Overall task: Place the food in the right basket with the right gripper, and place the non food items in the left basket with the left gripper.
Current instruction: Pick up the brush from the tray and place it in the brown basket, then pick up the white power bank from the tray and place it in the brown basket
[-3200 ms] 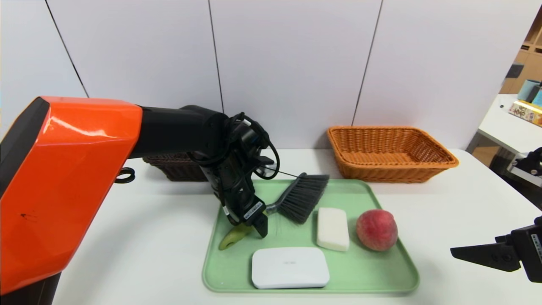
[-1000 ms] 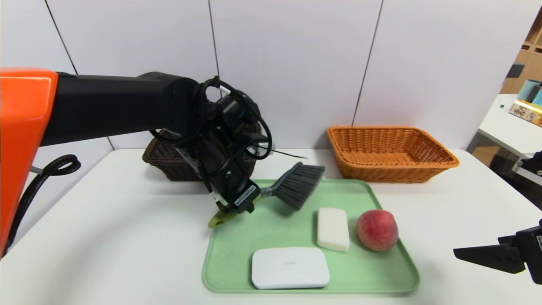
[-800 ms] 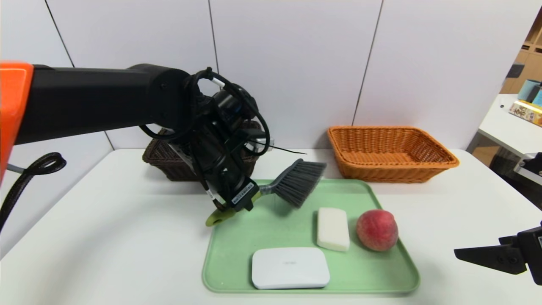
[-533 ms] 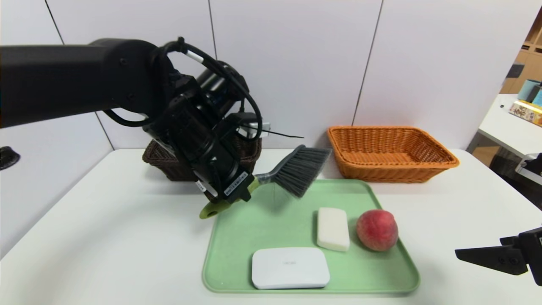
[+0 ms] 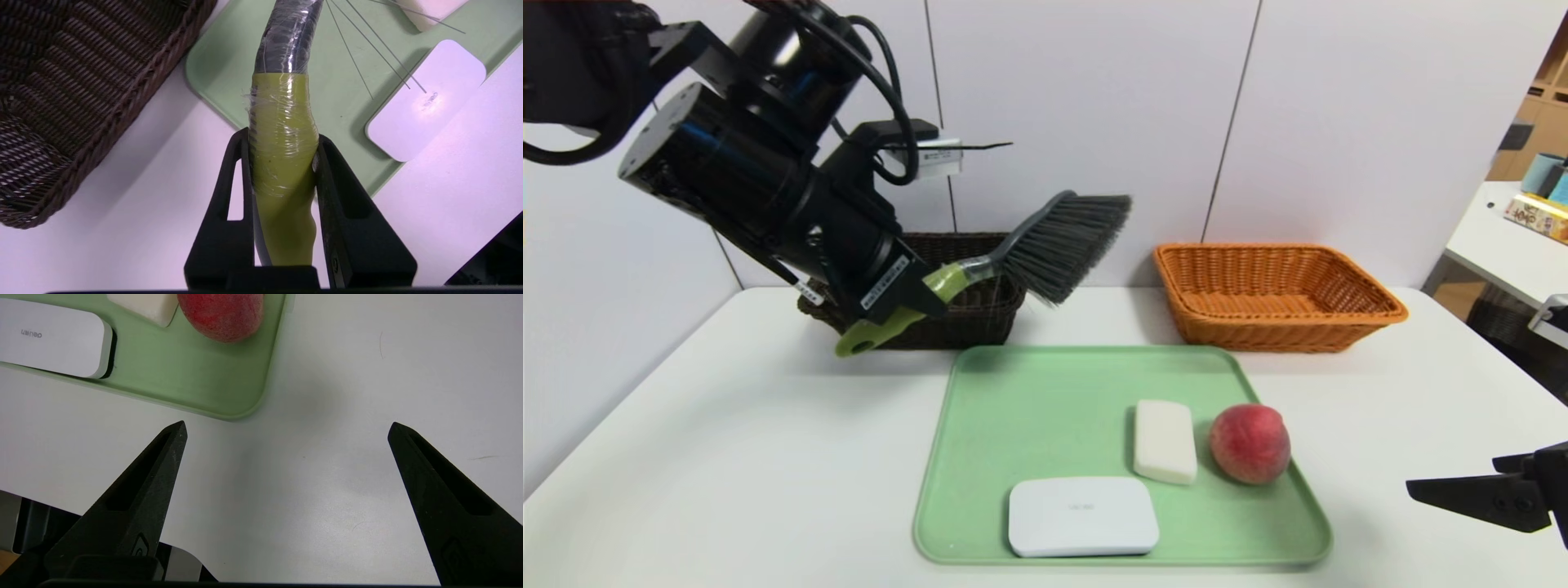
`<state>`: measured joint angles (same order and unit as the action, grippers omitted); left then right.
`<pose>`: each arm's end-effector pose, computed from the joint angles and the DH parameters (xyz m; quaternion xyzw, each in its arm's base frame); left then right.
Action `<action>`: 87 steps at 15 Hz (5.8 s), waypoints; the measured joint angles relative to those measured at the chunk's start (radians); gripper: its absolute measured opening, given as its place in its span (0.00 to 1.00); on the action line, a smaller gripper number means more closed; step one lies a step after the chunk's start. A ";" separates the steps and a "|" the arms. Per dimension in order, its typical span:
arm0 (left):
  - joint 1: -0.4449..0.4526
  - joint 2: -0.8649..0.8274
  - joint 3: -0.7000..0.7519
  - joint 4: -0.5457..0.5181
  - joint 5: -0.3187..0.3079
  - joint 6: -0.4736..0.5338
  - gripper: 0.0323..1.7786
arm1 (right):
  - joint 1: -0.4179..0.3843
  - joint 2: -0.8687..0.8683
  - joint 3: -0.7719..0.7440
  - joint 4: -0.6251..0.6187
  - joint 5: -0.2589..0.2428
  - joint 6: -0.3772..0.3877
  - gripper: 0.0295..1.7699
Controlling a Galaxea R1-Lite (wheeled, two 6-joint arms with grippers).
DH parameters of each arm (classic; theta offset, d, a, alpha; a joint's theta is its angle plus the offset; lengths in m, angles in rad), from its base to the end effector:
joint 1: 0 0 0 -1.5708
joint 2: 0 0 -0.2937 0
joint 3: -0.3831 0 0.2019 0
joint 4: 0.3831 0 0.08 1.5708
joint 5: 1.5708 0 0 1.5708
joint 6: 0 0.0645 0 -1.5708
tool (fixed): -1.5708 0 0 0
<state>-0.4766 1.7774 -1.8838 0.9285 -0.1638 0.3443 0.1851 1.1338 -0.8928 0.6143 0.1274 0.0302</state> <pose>0.2939 -0.1636 0.2772 0.2104 0.3394 -0.3519 0.8466 0.1656 0.0393 0.1860 0.0016 0.4167 0.1353 0.8989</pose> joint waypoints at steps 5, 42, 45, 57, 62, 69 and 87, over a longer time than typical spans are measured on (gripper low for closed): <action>0.201 0.011 -0.025 -0.003 -0.167 0.227 0.25 | 0.000 -0.030 0.012 0.005 0.000 0.000 0.96; 0.477 0.339 -0.058 -0.385 -0.365 0.486 0.31 | 0.001 -0.100 0.084 0.005 -0.001 -0.001 0.96; 0.477 0.340 -0.058 -0.389 -0.365 0.487 0.52 | 0.001 -0.101 0.084 0.005 -0.001 -0.001 0.96; 0.409 0.192 -0.043 -0.378 -0.362 0.169 0.87 | 0.000 -0.113 0.090 0.000 -0.009 0.003 0.96; 0.276 0.030 0.048 -0.376 -0.308 -0.222 0.91 | -0.032 -0.118 0.073 -0.002 -0.011 0.001 0.96; 0.108 -0.183 0.358 -0.388 -0.230 -0.329 0.94 | -0.045 -0.148 0.064 0.000 -0.011 0.001 0.96; -0.340 -0.061 0.564 -0.448 -0.164 0.094 0.95 | -0.045 -0.151 0.067 0.001 -0.006 0.001 0.96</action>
<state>-0.8164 1.7168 -1.3200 0.4804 -0.3281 0.4387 0.1400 0.9823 -0.8260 0.6151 0.1215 0.0317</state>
